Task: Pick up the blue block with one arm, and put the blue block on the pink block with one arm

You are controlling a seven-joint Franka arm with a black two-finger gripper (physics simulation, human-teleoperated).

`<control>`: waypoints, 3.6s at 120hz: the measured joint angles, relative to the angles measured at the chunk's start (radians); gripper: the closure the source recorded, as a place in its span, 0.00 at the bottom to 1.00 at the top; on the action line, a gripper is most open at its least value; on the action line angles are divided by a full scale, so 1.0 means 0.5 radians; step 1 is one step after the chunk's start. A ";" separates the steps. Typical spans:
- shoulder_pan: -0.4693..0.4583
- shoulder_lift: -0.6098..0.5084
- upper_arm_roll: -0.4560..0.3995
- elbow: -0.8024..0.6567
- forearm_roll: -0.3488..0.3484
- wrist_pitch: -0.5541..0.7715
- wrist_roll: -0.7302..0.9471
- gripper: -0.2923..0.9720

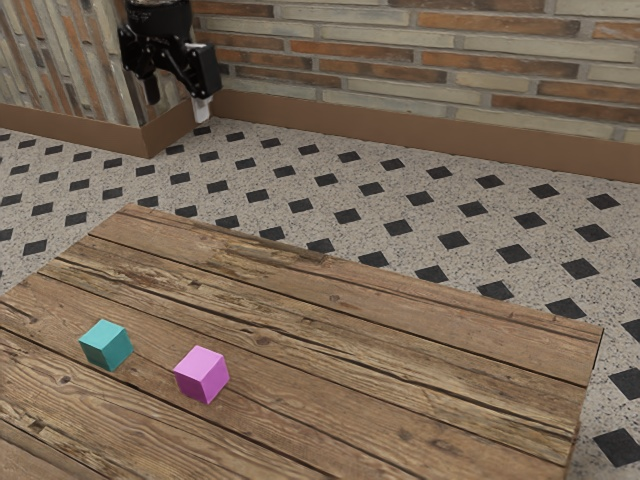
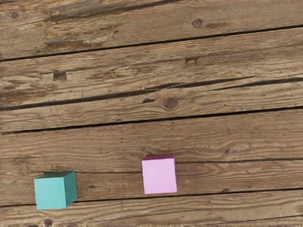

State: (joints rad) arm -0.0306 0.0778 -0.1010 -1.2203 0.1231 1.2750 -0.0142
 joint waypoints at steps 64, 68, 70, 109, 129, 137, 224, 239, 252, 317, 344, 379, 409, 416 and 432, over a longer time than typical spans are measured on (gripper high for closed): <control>-0.038 0.052 0.541 -1.129 -0.074 0.986 0.075 0.23; -0.026 0.058 0.599 -1.133 -0.077 1.020 0.105 0.23; -0.016 0.059 0.620 -1.136 -0.079 1.037 0.121 0.23; 0.048 -0.057 0.819 -1.673 -0.155 1.452 0.415 0.23; 0.069 -0.110 0.884 -1.944 -0.161 1.695 0.531 0.23; 0.052 -0.111 0.938 -2.019 -0.160 1.792 0.579 0.23; 0.111 0.097 0.971 -2.162 -0.194 2.214 0.926 0.23; 0.121 0.078 0.972 -2.211 -0.238 2.238 0.949 0.23; 0.126 0.086 0.974 -2.237 -0.278 2.257 0.966 0.23; 0.131 0.096 0.990 -2.338 -0.328 2.394 1.017 0.23; 0.131 0.097 0.990 -2.349 -0.360 2.432 1.029 0.29; 0.131 0.103 0.991 -2.352 -0.380 2.448 1.035 0.46; 0.127 0.091 0.990 -2.320 -0.369 2.450 1.020 0.49; 0.131 0.079 0.975 -2.277 -0.366 2.438 1.014 0.49; 0.110 0.049 0.875 -2.155 -0.362 2.352 0.975 0.50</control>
State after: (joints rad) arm 0.0244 0.1023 0.3367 -2.2976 -0.0581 2.4508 0.4732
